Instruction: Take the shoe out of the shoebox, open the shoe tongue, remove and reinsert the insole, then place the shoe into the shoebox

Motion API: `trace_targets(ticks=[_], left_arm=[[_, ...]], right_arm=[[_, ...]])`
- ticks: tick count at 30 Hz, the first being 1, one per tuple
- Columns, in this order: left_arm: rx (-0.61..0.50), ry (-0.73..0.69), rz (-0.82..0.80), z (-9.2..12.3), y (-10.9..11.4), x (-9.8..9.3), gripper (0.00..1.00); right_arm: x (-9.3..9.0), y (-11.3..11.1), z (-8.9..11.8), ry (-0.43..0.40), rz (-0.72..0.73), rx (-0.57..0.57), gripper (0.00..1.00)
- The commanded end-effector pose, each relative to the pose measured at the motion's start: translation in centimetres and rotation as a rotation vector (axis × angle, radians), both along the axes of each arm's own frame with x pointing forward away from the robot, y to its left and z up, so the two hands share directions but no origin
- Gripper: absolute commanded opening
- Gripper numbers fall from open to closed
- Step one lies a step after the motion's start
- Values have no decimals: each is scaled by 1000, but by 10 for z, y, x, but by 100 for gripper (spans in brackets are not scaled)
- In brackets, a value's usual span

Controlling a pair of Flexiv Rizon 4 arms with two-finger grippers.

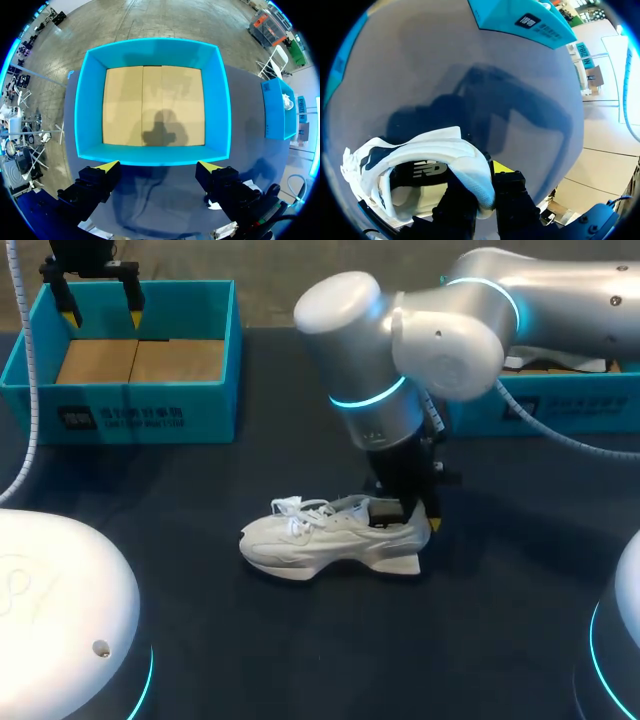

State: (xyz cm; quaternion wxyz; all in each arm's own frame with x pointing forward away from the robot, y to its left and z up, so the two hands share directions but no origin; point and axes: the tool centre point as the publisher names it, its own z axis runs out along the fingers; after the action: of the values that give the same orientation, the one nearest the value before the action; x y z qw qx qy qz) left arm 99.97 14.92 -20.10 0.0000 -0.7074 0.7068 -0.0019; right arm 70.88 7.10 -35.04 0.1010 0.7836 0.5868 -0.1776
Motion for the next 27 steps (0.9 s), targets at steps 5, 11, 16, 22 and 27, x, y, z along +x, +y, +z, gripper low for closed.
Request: trace_targets(ticks=[5, 11, 16, 22, 27], left_arm=[[1, 1, 0, 0, 0, 0, 100], [1, 1, 0, 0, 0, 0, 100], [1, 1, 0, 0, 0, 0, 100], [1, 1, 0, 0, 0, 0, 100], [1, 1, 0, 0, 0, 0, 100]], right_arm=[[-4, -3, -4, -23, 6, 8, 0], [-4, -7, -10, -24, 4, 11, 0], [-5, -8, -7, -34, 6, 12, 0], [-4, -7, -1, -47, 23, 7, 16], [-3, -6, 0, -53, 34, 12, 28]])
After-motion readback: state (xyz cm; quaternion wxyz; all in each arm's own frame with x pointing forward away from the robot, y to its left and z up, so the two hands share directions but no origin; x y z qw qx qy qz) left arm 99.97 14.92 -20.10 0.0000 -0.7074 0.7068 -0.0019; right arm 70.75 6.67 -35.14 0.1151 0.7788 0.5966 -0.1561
